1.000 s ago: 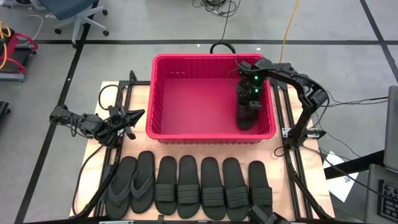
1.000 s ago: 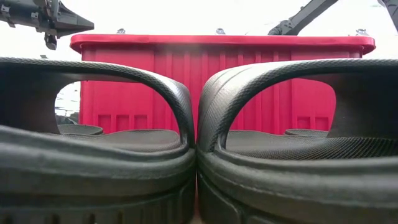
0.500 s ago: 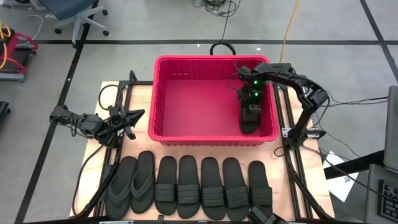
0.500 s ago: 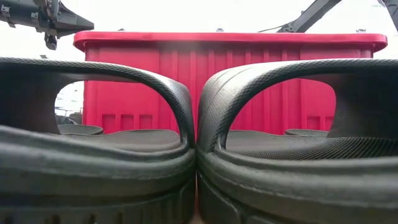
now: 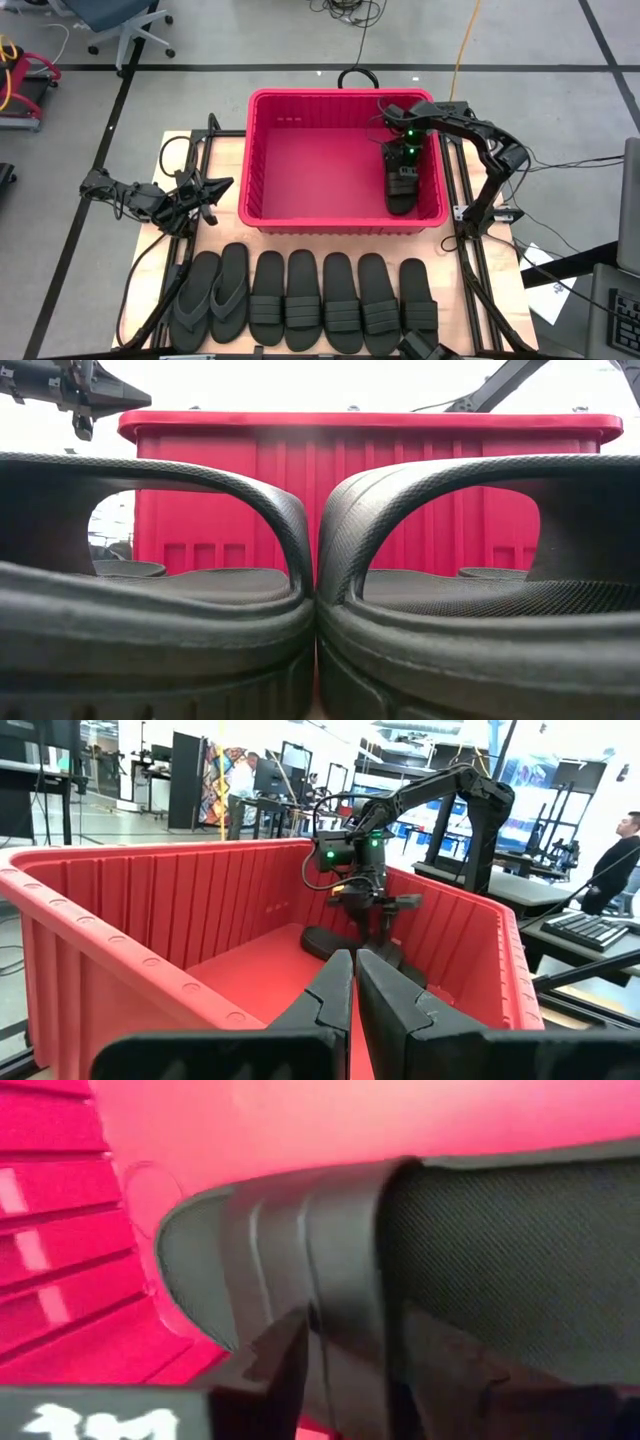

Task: Pick and place slides into bin
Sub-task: Put the black slide into the red container

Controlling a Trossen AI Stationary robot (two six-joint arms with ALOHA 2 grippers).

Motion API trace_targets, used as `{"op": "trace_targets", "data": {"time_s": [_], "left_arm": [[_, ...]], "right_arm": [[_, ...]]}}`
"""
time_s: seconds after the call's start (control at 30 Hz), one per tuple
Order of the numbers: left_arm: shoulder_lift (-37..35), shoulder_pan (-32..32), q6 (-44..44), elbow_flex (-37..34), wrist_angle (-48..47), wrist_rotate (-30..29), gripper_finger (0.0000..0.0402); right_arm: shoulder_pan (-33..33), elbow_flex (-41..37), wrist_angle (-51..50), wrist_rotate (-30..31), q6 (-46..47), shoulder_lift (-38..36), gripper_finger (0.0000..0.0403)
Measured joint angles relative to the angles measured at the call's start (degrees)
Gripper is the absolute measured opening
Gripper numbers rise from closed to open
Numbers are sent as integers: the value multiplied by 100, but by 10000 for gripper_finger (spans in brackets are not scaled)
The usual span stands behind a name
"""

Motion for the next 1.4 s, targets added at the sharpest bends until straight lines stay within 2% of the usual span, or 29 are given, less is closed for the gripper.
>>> {"op": "trace_targets", "data": {"time_s": [0.17, 0.3, 0.43, 0.6, 0.7, 0.8, 0.97, 1.2, 1.4], "left_arm": [[0, 0, 19, 0, -4, 0, 19], [0, 0, 22, 0, -7, 2, 19], [0, 1, -102, 0, 9, 79, 19], [0, 0, -121, 0, 15, 363, 19], [-2, 1, -119, 0, 16, 361, 19], [-2, 0, -116, 0, 94, 410, 19], [-2, 0, 49, 0, 173, 665, 19], [-2, 1, 224, 0, 171, 638, 19], [-2, 0, -134, 0, 173, 607, 19]], "right_arm": [[-2, 2, 93, -2, 156, -155, 184], [-1, 31, 167, 94, 356, -466, 188], [30, 250, 139, 47, 777, -1040, 171], [323, 702, 385, -890, 1288, -2085, 121], [673, 793, 1317, -1573, 1928, -2791, 66], [1106, 798, 2338, -1878, 2772, -3361, 12], [1939, 800, 2983, -1838, 3810, -3952, 4], [3365, 798, 2812, -1832, 5348, -4232, 1], [4419, 798, 2076, -1851, 5654, -4287, 0]]}}
